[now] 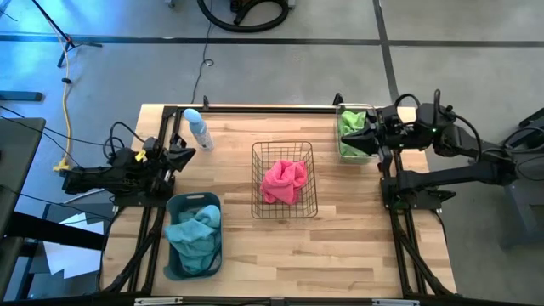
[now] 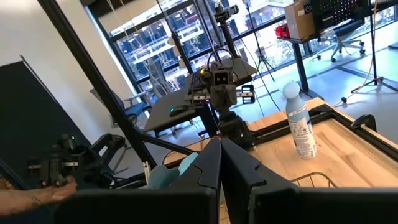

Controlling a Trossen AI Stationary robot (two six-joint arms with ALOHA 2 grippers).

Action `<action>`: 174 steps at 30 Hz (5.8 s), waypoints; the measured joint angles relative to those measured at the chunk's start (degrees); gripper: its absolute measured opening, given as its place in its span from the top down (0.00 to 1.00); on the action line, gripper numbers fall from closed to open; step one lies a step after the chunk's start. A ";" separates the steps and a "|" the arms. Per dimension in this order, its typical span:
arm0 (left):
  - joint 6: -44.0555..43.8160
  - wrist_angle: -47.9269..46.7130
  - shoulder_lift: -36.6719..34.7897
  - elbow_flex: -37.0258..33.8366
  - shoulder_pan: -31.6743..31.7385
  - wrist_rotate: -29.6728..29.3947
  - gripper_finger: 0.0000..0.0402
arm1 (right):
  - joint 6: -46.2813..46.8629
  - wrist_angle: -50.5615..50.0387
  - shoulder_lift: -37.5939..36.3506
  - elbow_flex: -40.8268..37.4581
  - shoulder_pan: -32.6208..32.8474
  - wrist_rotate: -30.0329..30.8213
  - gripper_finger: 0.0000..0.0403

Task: Sort microfiber towel by color & place in baskets
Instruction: Return to Home Position

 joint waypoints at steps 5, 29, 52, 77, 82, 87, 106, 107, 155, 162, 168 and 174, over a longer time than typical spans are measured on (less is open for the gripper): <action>-0.46 0.07 0.00 0.00 0.00 -0.33 1.00 | -0.32 -0.18 -0.87 0.00 0.04 -1.70 0.99; -5.21 -18.52 -0.01 0.00 0.00 -4.37 1.00 | -1.69 -11.80 -13.78 0.00 0.04 -5.22 0.99; -9.69 -20.16 0.00 -4.37 0.00 -3.89 1.00 | -4.59 -11.46 -13.84 -0.94 0.07 -3.85 0.99; -9.46 -20.41 0.00 -4.37 0.02 -3.89 1.00 | -4.15 8.17 -36.93 -36.98 0.04 -8.43 1.00; -9.46 -20.43 0.00 -4.37 0.02 -3.89 1.00 | -4.24 8.38 -44.21 -39.86 0.07 -6.53 1.00; -9.46 -20.44 0.09 -4.37 0.02 -3.86 1.00 | -4.52 10.92 -43.15 -41.57 0.07 -6.39 1.00; -9.46 -20.65 0.11 -4.37 0.00 -3.69 1.00 | -1.82 34.84 -43.17 -61.61 0.07 -7.75 1.00; -9.49 -20.65 0.11 -4.37 0.00 -3.69 1.00 | -2.46 33.88 -43.17 -61.61 0.07 -7.75 1.00; -9.47 -20.61 0.11 -4.37 0.00 -3.68 1.00 | -7.26 21.03 -42.64 -61.51 0.07 -4.60 1.00; -9.47 -20.61 0.11 -4.37 0.00 -3.67 1.00 | -7.26 21.03 -42.64 -61.51 0.05 -4.74 1.00; -9.46 -20.61 0.11 -4.37 0.00 -3.67 1.00 | -7.26 21.01 -42.64 -61.51 0.07 -4.72 1.00; -9.46 -20.61 0.11 -4.37 0.00 -3.69 1.00 | -7.26 21.00 -42.64 -61.48 0.07 -4.71 1.00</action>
